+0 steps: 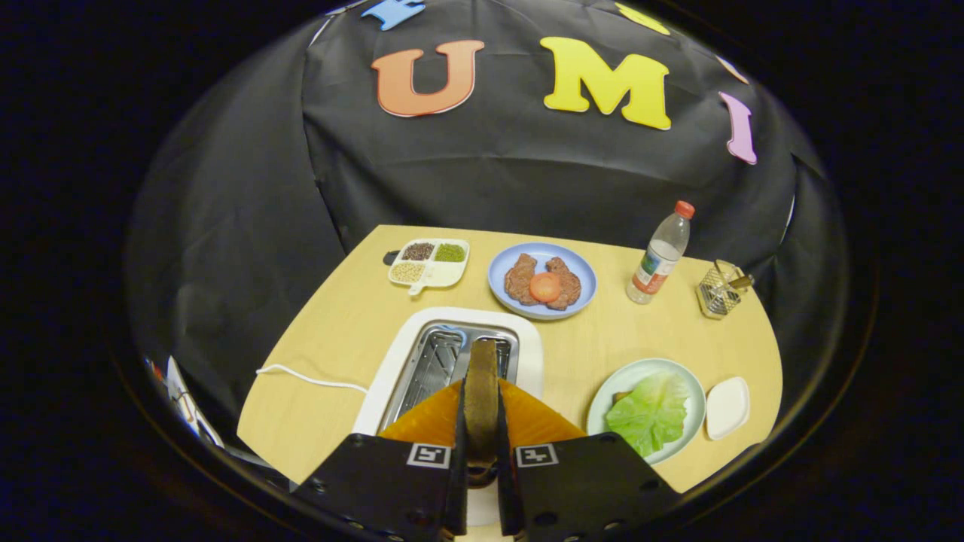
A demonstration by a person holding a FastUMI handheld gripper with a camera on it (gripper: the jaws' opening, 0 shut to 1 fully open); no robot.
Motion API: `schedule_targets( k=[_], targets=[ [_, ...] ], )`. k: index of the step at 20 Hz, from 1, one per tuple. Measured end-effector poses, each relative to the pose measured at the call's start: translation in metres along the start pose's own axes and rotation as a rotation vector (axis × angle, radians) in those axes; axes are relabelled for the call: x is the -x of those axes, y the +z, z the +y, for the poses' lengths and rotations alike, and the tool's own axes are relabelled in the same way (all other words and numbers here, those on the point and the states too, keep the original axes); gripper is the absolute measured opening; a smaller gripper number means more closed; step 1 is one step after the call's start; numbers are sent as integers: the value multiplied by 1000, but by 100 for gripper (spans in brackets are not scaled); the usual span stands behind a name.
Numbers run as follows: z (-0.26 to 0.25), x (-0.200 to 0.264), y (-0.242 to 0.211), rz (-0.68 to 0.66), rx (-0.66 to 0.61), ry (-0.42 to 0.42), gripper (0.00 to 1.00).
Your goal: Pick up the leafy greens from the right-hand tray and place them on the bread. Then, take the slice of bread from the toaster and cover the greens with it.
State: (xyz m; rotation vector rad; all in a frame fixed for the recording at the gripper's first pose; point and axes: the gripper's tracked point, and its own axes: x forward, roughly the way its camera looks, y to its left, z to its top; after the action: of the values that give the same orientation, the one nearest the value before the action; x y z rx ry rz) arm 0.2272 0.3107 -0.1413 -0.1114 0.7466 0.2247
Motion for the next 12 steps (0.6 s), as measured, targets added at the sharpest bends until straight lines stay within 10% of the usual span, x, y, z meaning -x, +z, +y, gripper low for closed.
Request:
schedule_targets(
  k=[12],
  targets=[
    [0, 76, 42, -168, 16, 30, 11]
  ],
)
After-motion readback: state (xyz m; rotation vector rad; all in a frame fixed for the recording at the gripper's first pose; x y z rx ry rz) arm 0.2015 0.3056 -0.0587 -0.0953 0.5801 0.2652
